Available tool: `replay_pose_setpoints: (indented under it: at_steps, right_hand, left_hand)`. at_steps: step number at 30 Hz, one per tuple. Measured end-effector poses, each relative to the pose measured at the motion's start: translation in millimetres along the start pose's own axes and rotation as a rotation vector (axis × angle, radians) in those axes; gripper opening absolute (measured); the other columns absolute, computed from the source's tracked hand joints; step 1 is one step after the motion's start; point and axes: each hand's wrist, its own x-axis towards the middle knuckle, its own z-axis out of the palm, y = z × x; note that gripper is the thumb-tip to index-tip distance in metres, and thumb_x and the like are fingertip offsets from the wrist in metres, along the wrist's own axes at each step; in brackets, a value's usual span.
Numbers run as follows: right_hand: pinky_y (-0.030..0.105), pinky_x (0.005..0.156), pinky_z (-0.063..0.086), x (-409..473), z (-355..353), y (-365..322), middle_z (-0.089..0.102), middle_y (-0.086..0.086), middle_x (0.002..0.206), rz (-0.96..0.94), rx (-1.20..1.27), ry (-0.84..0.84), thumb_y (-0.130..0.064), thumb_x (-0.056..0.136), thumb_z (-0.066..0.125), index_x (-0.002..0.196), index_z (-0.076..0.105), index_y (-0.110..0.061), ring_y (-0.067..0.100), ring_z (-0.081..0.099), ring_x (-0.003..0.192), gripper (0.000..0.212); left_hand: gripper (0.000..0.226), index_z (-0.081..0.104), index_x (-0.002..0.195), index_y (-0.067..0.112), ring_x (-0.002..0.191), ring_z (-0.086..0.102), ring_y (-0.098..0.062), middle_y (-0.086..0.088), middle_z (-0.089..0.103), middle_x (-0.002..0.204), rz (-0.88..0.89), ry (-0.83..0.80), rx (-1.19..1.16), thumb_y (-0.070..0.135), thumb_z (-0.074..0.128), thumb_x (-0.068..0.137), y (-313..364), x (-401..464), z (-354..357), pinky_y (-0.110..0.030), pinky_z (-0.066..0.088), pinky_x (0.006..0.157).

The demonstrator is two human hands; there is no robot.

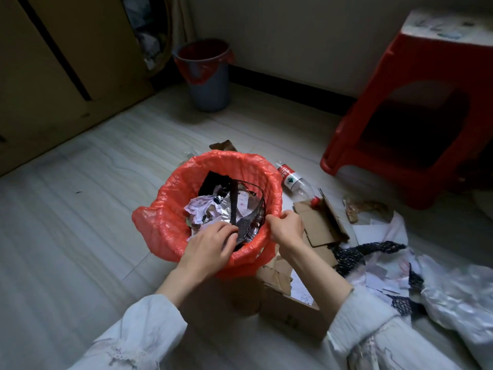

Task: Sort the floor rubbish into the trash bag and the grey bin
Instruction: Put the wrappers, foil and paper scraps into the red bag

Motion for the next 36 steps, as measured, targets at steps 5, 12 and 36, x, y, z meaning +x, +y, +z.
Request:
replay_pose_setpoints:
  at_steps: [5,12,36]
  right_hand:
    - [0.052,0.079,0.054,-13.0,-64.1,-18.4,0.068,0.014,0.08,-0.041,0.128,0.068,-0.027,0.064,0.062,0.062,0.055,-0.017,0.035,0.066,0.084,0.012]
    - [0.053,0.077,0.055,-51.8,-212.9,-30.7,0.067,0.014,0.073,-0.075,0.247,0.338,-0.021,0.055,0.063,0.057,0.057,-0.012,0.036,0.066,0.08,0.01]
    - [0.051,0.077,0.056,-295.3,-579.4,232.3,0.07,0.019,0.092,0.241,0.627,1.43,-0.023,0.066,0.068,0.089,0.067,-0.008,0.037,0.067,0.086,0.027]
  left_hand:
    - [0.031,0.067,0.099,0.014,0.098,0.06,-0.017,-0.001,0.064,0.105,0.257,0.24,-0.047,0.032,0.044,0.088,37.3,-1.9,-32.7,-0.034,0.05,0.08]
    - [0.025,0.062,0.104,0.02,0.084,0.055,-0.019,0.0,0.062,0.091,0.762,0.349,0.055,0.037,0.047,0.093,132.6,-6.5,-55.0,-0.032,0.044,0.077]
    - [0.03,0.053,0.095,0.015,0.061,0.056,-0.02,-0.001,0.057,0.073,1.624,0.117,-0.044,0.015,0.071,0.071,573.2,-146.8,71.6,-0.029,0.051,0.048]
